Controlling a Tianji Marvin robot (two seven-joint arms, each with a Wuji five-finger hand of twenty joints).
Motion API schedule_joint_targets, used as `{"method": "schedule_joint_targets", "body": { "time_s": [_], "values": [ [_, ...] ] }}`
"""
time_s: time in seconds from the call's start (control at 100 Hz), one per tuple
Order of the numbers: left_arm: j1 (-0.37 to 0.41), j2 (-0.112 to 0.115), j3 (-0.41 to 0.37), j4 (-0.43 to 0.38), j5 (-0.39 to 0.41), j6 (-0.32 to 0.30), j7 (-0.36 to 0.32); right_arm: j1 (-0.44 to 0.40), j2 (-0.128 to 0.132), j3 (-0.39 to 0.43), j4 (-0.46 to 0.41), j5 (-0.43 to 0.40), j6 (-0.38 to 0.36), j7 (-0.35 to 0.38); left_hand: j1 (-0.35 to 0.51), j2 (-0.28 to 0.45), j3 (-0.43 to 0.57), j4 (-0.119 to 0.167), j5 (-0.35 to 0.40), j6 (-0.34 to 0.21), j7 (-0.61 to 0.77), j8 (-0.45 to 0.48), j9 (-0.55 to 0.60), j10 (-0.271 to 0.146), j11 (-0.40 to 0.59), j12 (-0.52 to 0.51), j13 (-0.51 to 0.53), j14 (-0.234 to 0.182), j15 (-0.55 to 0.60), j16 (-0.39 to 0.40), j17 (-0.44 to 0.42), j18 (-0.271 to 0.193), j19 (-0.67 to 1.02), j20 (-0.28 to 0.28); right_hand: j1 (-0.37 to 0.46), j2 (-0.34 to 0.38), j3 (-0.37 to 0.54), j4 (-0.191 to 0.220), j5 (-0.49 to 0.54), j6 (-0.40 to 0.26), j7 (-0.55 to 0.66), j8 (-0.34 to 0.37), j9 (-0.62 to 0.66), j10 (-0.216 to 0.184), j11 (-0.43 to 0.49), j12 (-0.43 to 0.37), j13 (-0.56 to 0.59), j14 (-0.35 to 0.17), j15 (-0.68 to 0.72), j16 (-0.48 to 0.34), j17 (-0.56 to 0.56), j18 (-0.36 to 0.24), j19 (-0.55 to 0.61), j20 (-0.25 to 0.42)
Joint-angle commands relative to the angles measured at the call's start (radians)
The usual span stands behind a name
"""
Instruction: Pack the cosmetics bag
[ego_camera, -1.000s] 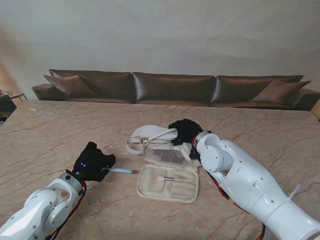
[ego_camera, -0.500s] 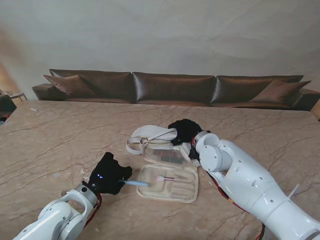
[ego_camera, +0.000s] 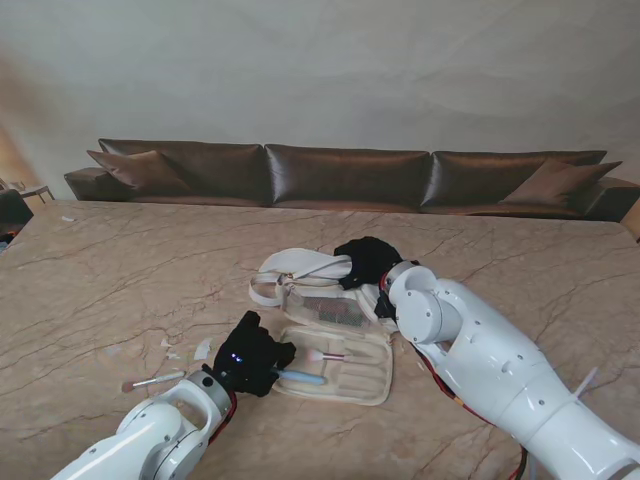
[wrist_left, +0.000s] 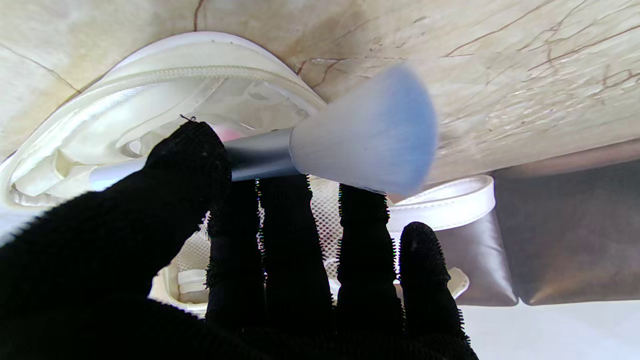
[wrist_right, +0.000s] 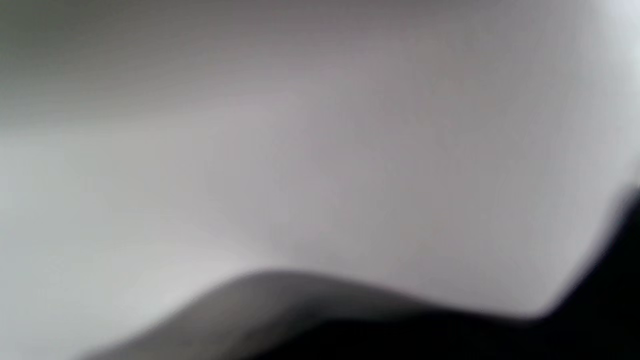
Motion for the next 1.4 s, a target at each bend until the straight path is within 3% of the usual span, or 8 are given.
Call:
{"method": "schedule_joint_targets", "body": {
  "time_s": [0.0, 0.59, 1.39],
  "values": [
    [-0.014, -0.008, 0.011, 0.008, -0.004, 0.007, -0.015, 0.000, -0.006, 0.003, -0.017, 0.001, -0.001, -0.005, 0.045, 0.035, 0.119, 0.075, 0.060, -0.088, 0.054, 0.030, 0.076, -0.032, 0.027, 0.035, 0.023, 0.004, -0.007, 0.020, -0.004, -0.007, 0.008, 0.009, 0.149, 0.128, 0.094, 0.058, 0.050, -0.147, 0.104, 0.032, 0.025, -0.007, -0.017, -0.007, 0.067, 0.003, 0.046, -0.005, 0.031, -0.008, 0.044, -0.013],
    [-0.141, -0.016, 0.165, 0.089, -0.052, 0.091, -0.026, -0.018, -0.004, 0.018, -0.018, 0.003, -0.006, -0.010, 0.034, 0.025, 0.137, 0.077, 0.068, -0.081, 0.046, 0.038, 0.083, -0.029, 0.026, 0.038, 0.033, 0.008, 0.001, 0.029, 0.007, -0.010, 0.004, 0.023, 0.149, 0.127, 0.095, 0.058, 0.051, -0.146, 0.104, 0.031, 0.025, -0.007, -0.017, -0.008, 0.067, 0.002, 0.047, -0.005, 0.032, -0.007, 0.046, -0.012],
    [-0.178, -0.031, 0.256, 0.098, -0.096, 0.140, 0.012, -0.022, -0.005, 0.017, -0.023, 0.006, 0.000, -0.010, 0.032, 0.022, 0.140, 0.074, 0.069, -0.074, 0.044, 0.039, 0.085, -0.029, 0.028, 0.038, 0.032, 0.014, 0.003, 0.032, 0.009, 0.005, 0.001, 0.036, 0.148, 0.126, 0.096, 0.058, 0.052, -0.144, 0.104, 0.029, 0.026, -0.007, -0.018, -0.009, 0.069, 0.003, 0.047, -0.005, 0.035, -0.006, 0.048, -0.011]
  ]
}}
